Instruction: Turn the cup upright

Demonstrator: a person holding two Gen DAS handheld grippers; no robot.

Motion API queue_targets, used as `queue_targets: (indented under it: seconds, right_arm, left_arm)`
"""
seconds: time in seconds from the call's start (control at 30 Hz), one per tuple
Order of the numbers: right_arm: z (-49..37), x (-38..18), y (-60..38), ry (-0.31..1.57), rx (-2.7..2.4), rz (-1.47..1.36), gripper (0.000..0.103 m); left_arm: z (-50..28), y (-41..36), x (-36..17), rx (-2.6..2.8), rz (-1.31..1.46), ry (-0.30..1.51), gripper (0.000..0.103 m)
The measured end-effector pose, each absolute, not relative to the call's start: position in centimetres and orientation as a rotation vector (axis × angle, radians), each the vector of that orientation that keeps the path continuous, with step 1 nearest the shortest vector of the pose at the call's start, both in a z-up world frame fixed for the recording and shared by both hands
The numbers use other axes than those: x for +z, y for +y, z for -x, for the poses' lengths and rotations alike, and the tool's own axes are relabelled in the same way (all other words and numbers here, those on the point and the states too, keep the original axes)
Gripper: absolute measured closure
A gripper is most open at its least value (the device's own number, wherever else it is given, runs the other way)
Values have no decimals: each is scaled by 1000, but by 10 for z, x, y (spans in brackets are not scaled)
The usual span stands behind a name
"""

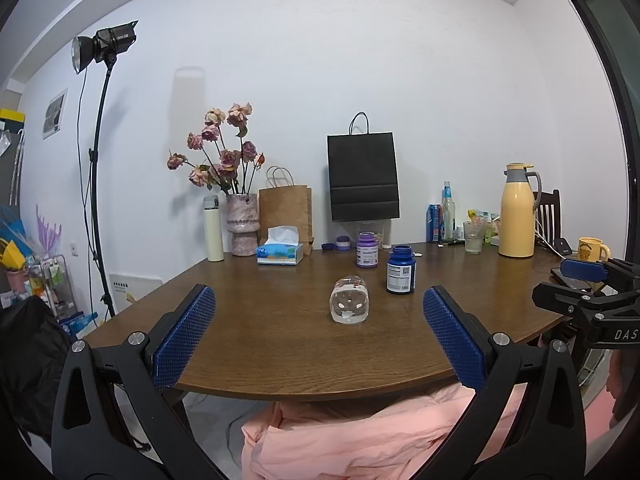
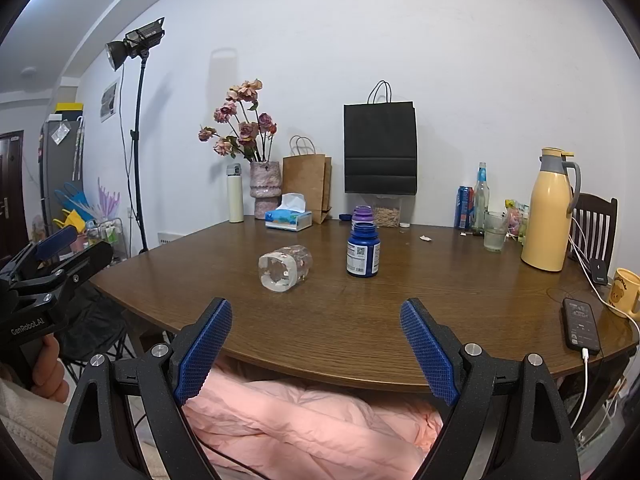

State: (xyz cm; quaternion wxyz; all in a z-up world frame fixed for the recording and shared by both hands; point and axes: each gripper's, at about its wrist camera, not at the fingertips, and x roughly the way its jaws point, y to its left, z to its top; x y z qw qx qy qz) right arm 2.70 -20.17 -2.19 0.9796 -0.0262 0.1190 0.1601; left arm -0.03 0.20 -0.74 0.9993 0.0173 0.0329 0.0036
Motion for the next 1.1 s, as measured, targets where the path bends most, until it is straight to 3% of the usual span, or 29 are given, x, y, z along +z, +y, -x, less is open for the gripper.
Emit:
queue_targets:
  seconds: [0.47, 0.7, 0.87, 1.1]
  right_arm:
    - [-43, -30, -198, 296, 327, 89, 13]
    - [-112, -28, -180, 386, 368, 64, 13]
    - [-178, -29, -148, 497, 405, 62, 13]
    - [-259, -41, -101, 622, 474, 2, 13]
  left_arm:
    - [-12, 9, -4, -6, -68, 75, 0]
    - [-85, 44, 12, 32, -26, 196, 0]
    - [-157, 62, 8, 53, -27, 418, 0]
    - [-223, 77, 9, 72, -20, 423, 0]
